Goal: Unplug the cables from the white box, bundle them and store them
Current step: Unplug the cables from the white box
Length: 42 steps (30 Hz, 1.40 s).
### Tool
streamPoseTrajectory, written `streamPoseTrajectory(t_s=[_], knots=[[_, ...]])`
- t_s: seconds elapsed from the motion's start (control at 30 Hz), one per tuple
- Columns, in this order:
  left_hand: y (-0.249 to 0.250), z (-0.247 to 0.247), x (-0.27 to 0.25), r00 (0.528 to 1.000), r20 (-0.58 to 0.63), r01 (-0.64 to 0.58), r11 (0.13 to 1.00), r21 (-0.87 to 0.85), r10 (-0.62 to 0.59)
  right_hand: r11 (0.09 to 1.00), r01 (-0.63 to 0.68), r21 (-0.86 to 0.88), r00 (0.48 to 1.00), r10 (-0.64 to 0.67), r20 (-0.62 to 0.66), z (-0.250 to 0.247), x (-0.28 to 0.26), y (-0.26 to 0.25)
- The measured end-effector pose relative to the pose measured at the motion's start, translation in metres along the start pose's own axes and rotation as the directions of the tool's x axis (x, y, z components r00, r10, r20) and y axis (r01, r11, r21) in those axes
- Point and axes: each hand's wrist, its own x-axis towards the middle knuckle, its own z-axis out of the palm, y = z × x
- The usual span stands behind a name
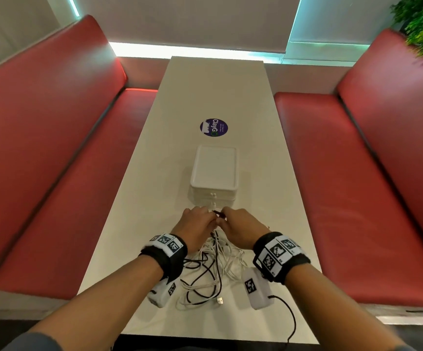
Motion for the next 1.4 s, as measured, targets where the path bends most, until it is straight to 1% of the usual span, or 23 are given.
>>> streamPoseTrajectory(t_s=[0.1,0.17,0.2,0.27,0.33,0.4,0.47,0.57,0.6,0.67,0.73,0.8,0.9,0.97,1.03,1.13,1.17,1.2,1.23,1.3,1.33,1.37,1.4], knots=[[-0.007,0.002,-0.004,1.0,-0.014,0.007,0.999,-0.036,-0.007,1.0,0.001,0.021,0.999,-0.001,0.042,0.0,0.002,0.006],[-0.006,0.002,-0.004,1.0,-0.024,-0.007,0.999,-0.037,0.006,0.999,0.028,0.039,0.999,-0.029,0.035,-0.007,0.002,0.008],[-0.007,0.001,-0.003,1.0,-0.009,0.021,0.999,-0.033,-0.021,0.997,0.041,0.061,0.999,-0.041,-0.002,-0.016,0.001,0.008],[-0.016,0.001,-0.005,0.989,0.065,0.131,0.991,0.003,-0.131,0.989,0.04,0.145,0.99,-0.019,-0.141,-0.041,-0.001,0.008],[-0.029,0.002,-0.011,0.967,0.143,0.207,0.978,0.031,-0.21,0.948,0.01,0.319,0.953,0.088,-0.291,-0.072,-0.003,0.011],[-0.033,0.001,-0.014,0.966,0.147,0.214,0.977,0.004,-0.212,0.893,0.004,0.45,0.923,0.17,-0.345,-0.093,-0.004,0.014],[-0.025,-0.004,-0.01,0.976,0.108,0.191,0.982,-0.003,-0.19,0.922,-0.014,0.387,0.947,0.136,-0.291,-0.089,-0.004,0.013],[-0.007,-0.014,-0.002,0.991,0.003,0.135,0.991,-0.027,-0.135,0.971,-0.008,0.238,0.987,0.045,-0.152,-0.046,-0.001,0.006],[-0.002,-0.016,-0.001,0.994,-0.029,0.102,0.994,-0.049,-0.104,0.971,0.005,0.238,0.992,0.024,-0.121,-0.03,-0.002,0.002],[0.005,-0.017,-0.001,0.998,-0.062,0.03,0.998,-0.053,-0.033,0.962,0.023,0.272,0.993,0.01,-0.119,-0.01,-0.002,-0.005],[0.007,-0.016,-0.003,0.997,-0.069,-0.02,0.999,-0.042,0.017,0.957,0.042,0.286,0.986,0.006,-0.165,-0.002,0.0,-0.009],[0.004,-0.014,-0.005,0.996,-0.074,-0.046,0.998,-0.049,0.043,0.969,0.088,0.233,0.978,-0.04,-0.203,-0.001,0.003,-0.009],[-0.002,-0.01,-0.008,0.999,-0.041,-0.028,0.999,-0.035,0.027,0.98,0.139,0.144,0.967,-0.102,-0.235,-0.008,0.007,-0.008],[-0.008,-0.008,-0.009,0.999,0.046,0.028,0.999,0.046,-0.03,0.978,0.148,0.149,0.935,-0.089,-0.344,-0.025,0.008,-0.009],[-0.015,-0.003,-0.012,0.987,0.128,0.087,0.99,0.109,-0.101,0.973,0.14,0.182,0.886,-0.042,-0.461,-0.048,0.009,-0.009],[-0.016,-0.005,-0.012,0.987,0.101,0.119,0.99,0.081,-0.127,0.97,0.122,0.208,0.824,0.018,-0.566,-0.065,0.008,-0.003],[-0.014,-0.007,-0.01,0.99,0.086,0.107,0.99,0.088,-0.115,0.972,0.104,0.212,0.824,0.035,-0.565,-0.064,0.008,-0.002],[-0.011,-0.01,-0.008,0.992,0.066,0.099,0.991,0.094,-0.106,0.977,0.073,0.201,0.847,0.045,-0.529,-0.06,0.008,0.0],[-0.009,-0.012,-0.006,0.994,0.032,0.1,0.992,0.075,-0.103,0.985,0.039,0.165,0.891,0.04,-0.452,-0.055,0.008,0.002],[-0.008,-0.016,-0.004,0.994,-0.031,0.106,0.994,0.012,-0.106,0.998,0.026,0.052,0.974,-0.014,-0.225,-0.038,0.006,0.005],[-0.008,-0.017,-0.004,0.994,-0.039,0.102,0.995,-0.002,-0.102,0.999,0.048,0.015,0.989,-0.045,-0.138,-0.029,0.006,0.006],[-0.008,-0.018,-0.003,0.996,-0.031,0.08,0.997,0.001,-0.08,0.997,0.072,0.002,0.993,-0.071,-0.094,-0.022,0.005,0.007],[-0.007,-0.019,-0.004,0.999,-0.016,0.051,0.999,0.009,-0.051,0.995,0.097,0.005,0.992,-0.096,-0.088,-0.016,0.005,0.006]])
